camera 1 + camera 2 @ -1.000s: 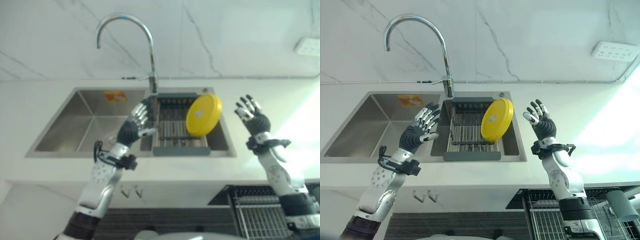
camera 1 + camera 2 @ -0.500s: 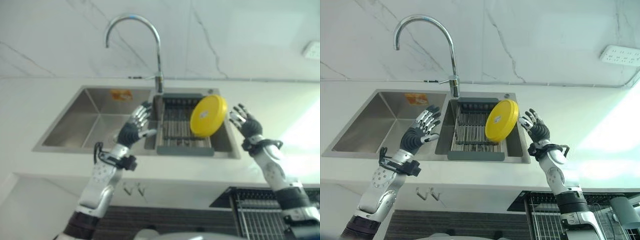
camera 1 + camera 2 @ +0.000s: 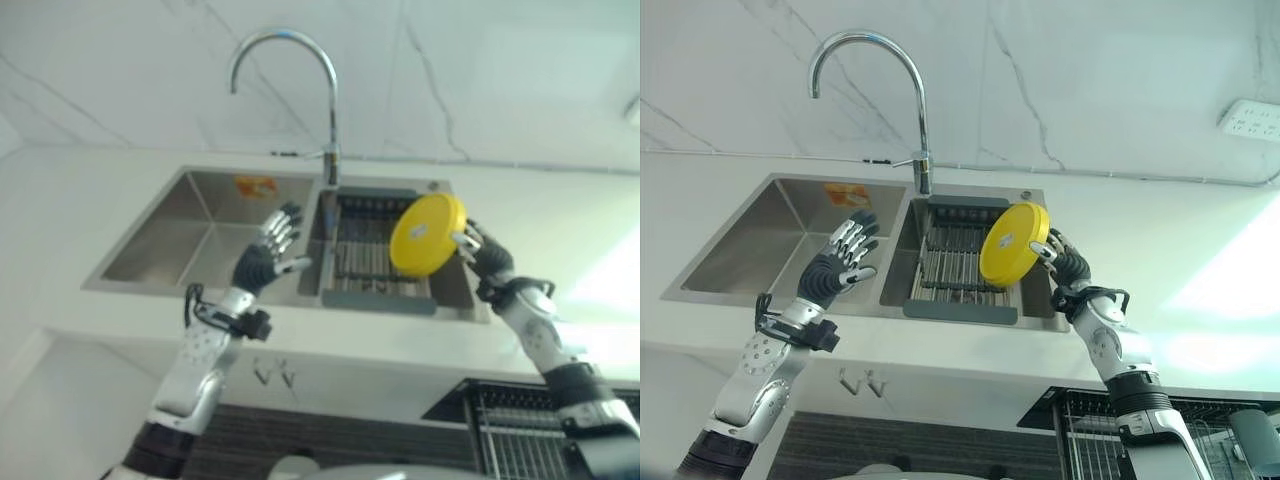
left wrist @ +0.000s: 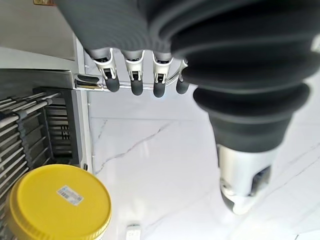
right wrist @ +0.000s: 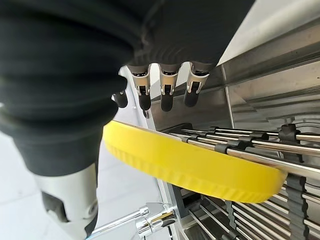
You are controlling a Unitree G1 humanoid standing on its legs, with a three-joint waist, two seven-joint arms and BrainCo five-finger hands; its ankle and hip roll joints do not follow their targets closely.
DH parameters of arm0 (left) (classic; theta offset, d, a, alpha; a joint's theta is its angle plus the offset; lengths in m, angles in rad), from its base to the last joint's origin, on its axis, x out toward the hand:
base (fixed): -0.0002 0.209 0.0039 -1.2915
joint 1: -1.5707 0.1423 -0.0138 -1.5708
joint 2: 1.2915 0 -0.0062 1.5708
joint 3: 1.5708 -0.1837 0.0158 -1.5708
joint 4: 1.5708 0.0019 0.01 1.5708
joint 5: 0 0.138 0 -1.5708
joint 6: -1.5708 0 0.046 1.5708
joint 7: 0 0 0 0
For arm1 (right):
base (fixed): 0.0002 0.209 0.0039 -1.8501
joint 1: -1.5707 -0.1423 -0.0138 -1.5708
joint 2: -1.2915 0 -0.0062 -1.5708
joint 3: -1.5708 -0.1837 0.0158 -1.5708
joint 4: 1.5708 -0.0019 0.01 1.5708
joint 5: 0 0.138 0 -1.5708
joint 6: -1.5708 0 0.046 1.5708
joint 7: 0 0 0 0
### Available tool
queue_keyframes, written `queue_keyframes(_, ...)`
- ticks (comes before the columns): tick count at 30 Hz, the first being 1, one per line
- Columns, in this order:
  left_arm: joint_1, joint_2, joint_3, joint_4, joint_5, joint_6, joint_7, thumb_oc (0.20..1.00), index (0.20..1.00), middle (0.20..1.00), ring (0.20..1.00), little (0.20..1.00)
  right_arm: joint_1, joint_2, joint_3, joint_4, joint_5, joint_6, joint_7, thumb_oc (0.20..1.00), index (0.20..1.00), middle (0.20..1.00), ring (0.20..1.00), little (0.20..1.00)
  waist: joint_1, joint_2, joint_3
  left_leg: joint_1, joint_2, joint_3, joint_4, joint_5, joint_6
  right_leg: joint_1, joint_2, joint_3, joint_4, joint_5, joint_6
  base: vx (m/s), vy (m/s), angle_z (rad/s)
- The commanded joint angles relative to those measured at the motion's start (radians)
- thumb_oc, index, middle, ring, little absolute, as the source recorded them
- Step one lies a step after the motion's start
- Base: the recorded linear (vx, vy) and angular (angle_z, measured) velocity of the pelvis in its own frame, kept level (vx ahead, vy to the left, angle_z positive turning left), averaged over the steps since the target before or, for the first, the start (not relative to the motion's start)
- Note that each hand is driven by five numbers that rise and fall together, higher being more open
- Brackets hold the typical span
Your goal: Place the dishes in the dishwasher.
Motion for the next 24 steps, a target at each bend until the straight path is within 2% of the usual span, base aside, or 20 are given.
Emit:
queue_keyframes(1, -0.107, 0.038, -0.022, -0.006, -0.014, -0.034, 0.021, 1.000, 1.000, 1.000, 1.000, 1.000, -0.143, -0.042, 0.008, 0.041, 0.028, -0.020, -0.005, 1.000, 1.000, 1.000, 1.000, 1.000, 0.031, -0.031, -0.015, 0.013, 0.005, 0.076, 0.006, -0.066, -0.012, 0.054, -0.069, -0.030, 0.002, -0.086, 0.063, 0.02, 0.007, 0.05)
queue_keyframes(8, -0.105, 0.041, -0.023, -0.004, -0.013, -0.025, 0.022, 1.000, 1.000, 1.000, 1.000, 1.000, -0.164, -0.036, 0.019, 0.067, 0.043, 0.004, -0.038, 1.000, 1.000, 1.000, 1.000, 1.000, 0.038, -0.030, -0.015, 0.012, 0.002, 0.068, 0.006, -0.065, -0.011, 0.059, -0.069, -0.037, 0.002, -0.089, 0.061, 0.00, 0.000, 0.00)
queue_keyframes(24, -0.125, 0.054, -0.045, 0.005, -0.021, -0.003, 0.035, 1.000, 1.000, 1.000, 1.000, 1.000, -0.227, -0.035, 0.038, 0.166, 0.067, 0.000, -0.078, 1.000, 1.000, 1.000, 1.000, 1.000, 0.052, -0.025, -0.012, 0.015, -0.006, 0.061, 0.006, -0.064, -0.008, 0.071, -0.071, -0.048, 0.002, -0.093, 0.061, 0.01, 0.004, 0.04)
